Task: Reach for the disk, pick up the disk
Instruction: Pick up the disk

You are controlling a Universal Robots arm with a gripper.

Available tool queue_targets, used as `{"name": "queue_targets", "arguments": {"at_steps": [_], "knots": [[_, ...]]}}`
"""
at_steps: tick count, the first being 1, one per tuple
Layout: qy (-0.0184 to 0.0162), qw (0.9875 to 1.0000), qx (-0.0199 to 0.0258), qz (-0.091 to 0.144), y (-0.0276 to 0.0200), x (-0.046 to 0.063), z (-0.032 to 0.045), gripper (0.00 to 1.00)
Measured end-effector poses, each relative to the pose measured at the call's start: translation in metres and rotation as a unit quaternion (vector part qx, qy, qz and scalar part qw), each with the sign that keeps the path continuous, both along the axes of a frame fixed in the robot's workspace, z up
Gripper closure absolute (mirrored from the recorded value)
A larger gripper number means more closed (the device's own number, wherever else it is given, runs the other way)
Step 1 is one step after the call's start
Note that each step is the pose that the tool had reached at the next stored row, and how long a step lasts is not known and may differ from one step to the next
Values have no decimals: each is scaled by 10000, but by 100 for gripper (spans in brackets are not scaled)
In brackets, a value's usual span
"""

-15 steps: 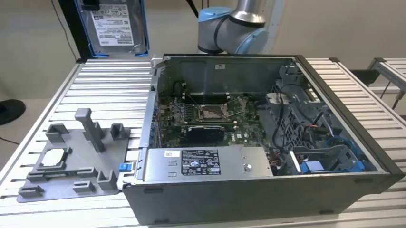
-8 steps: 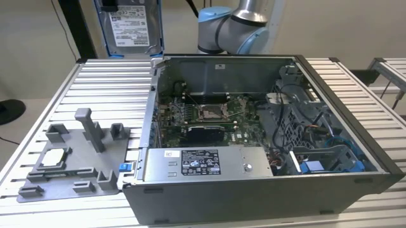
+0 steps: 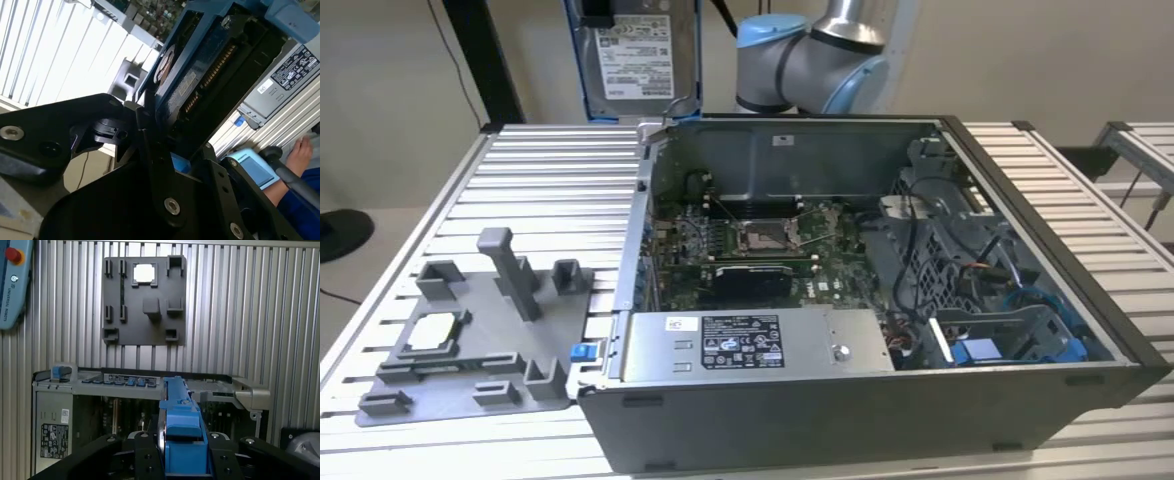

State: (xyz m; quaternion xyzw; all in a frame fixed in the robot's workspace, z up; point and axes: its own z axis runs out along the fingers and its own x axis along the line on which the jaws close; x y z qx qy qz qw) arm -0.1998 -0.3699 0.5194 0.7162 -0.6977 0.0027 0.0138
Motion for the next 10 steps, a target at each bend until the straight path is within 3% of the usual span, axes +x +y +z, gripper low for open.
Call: {"name": "queue_targets", "arguments": {"at_steps": [10], "knots": [[0,10000,0,0,0,458,-26,100]]}}
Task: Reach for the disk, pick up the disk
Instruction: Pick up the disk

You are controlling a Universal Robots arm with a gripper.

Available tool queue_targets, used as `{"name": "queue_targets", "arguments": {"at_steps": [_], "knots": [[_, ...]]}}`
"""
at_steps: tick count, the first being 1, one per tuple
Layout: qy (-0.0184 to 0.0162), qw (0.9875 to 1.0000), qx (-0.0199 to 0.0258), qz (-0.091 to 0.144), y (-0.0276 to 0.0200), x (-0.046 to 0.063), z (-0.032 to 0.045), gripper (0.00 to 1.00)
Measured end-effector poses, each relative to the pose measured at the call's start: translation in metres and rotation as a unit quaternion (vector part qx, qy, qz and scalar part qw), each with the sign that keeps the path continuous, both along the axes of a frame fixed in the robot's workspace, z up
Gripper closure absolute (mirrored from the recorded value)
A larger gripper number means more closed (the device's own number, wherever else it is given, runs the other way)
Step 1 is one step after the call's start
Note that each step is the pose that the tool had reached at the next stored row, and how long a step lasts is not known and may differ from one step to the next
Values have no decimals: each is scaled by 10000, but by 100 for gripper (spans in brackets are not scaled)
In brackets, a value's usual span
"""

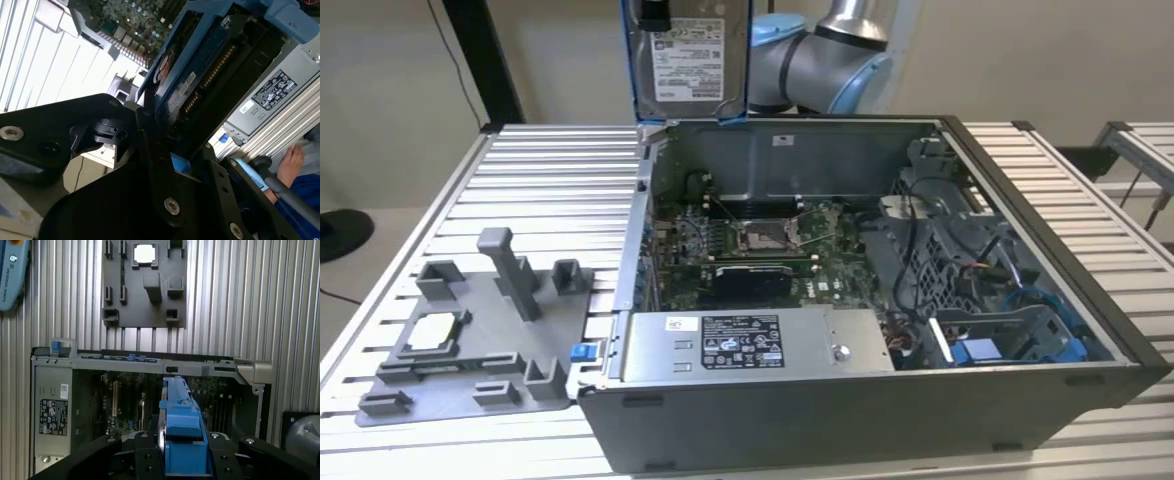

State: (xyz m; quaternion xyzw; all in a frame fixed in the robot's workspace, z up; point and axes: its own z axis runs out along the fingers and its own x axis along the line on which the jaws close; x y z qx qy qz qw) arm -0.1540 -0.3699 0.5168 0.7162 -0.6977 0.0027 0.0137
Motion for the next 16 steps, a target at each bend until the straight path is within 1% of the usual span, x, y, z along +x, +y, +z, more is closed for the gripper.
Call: {"name": "queue_targets", "arguments": {"at_steps": [16], "knots": [[0,10000,0,0,0,725,-39,100]]}}
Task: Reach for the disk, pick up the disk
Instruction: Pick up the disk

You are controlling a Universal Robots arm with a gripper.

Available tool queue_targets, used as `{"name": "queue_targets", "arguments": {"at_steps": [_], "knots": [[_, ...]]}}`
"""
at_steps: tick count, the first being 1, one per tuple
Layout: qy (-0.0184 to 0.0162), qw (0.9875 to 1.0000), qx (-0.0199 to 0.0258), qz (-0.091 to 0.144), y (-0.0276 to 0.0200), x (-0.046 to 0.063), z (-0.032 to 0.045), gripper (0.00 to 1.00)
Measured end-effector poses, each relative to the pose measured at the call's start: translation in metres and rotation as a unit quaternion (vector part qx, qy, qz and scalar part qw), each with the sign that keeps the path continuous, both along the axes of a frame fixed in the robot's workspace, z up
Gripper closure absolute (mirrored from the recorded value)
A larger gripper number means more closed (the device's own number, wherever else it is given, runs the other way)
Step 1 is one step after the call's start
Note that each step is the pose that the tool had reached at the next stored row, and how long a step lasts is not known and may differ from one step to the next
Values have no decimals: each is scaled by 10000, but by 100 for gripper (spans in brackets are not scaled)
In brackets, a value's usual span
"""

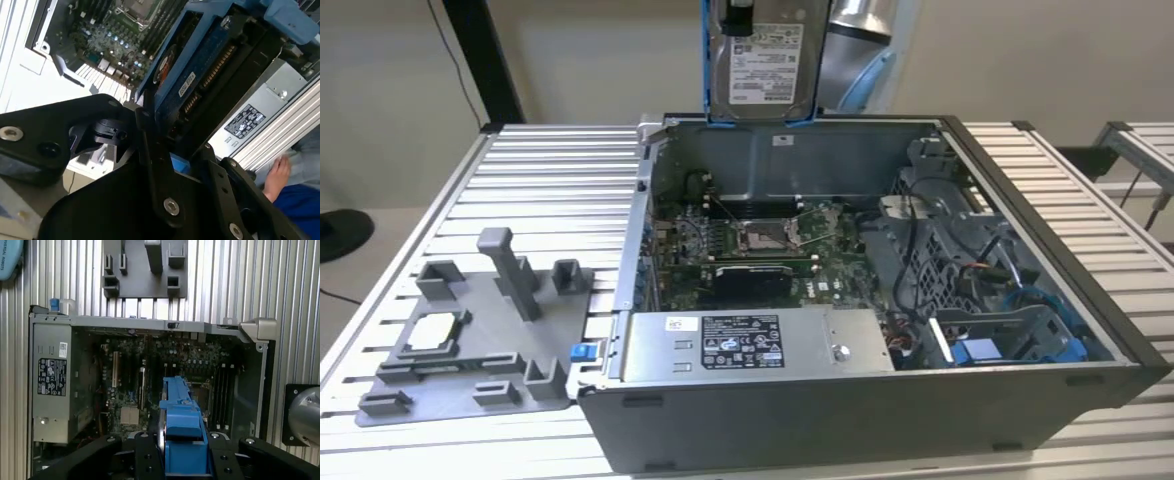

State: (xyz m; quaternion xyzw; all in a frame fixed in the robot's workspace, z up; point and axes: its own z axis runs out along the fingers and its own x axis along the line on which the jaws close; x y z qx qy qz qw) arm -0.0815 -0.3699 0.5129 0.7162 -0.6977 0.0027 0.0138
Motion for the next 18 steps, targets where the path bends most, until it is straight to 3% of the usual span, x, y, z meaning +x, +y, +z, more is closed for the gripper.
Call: {"name": "queue_targets", "arguments": {"at_steps": [18], "knots": [[0,10000,1,-1,0,809,-46,100]]}}
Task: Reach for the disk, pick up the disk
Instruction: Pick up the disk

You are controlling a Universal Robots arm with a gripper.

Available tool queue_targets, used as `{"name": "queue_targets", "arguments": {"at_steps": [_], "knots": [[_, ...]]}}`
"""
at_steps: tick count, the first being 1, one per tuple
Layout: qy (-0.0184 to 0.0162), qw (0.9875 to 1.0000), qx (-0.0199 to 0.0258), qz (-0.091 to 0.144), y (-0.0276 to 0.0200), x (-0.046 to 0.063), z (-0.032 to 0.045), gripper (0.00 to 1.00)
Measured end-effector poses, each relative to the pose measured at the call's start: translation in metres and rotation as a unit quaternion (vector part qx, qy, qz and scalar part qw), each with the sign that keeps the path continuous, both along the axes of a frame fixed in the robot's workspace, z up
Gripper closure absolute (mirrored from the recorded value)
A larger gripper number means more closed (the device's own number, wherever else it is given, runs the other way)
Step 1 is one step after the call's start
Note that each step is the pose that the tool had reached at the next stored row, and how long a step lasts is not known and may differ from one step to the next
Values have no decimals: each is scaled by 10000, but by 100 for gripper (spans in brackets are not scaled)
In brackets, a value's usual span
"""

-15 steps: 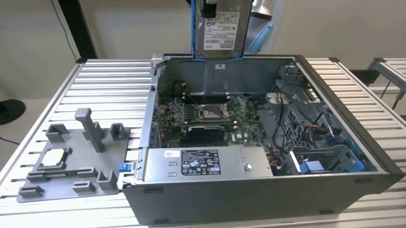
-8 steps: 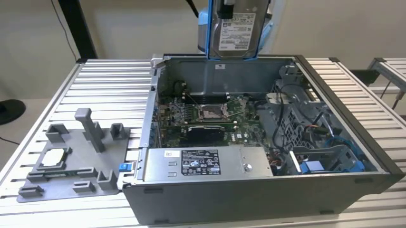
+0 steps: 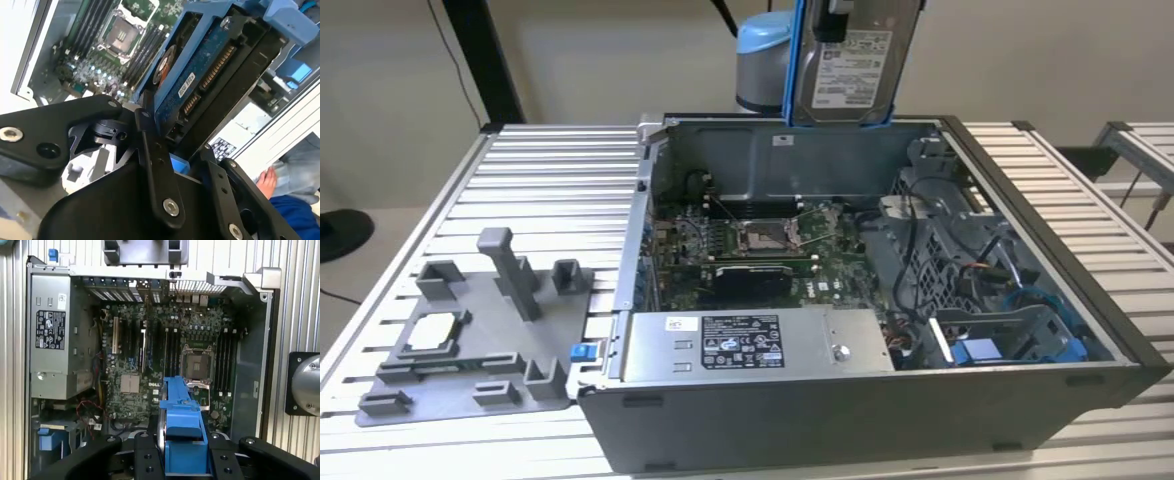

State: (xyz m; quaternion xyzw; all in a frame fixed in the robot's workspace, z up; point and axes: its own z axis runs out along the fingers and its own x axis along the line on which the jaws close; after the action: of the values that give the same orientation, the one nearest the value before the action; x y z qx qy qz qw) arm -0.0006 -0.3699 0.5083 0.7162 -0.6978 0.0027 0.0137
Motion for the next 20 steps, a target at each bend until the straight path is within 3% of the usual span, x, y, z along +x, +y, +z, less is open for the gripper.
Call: {"name": "queue_targets", "arguments": {"at_steps": [15,20], "knots": [[0,10000,0,0,0,681,-36,100],[0,10000,0,1,1,794,-40,100]]}}
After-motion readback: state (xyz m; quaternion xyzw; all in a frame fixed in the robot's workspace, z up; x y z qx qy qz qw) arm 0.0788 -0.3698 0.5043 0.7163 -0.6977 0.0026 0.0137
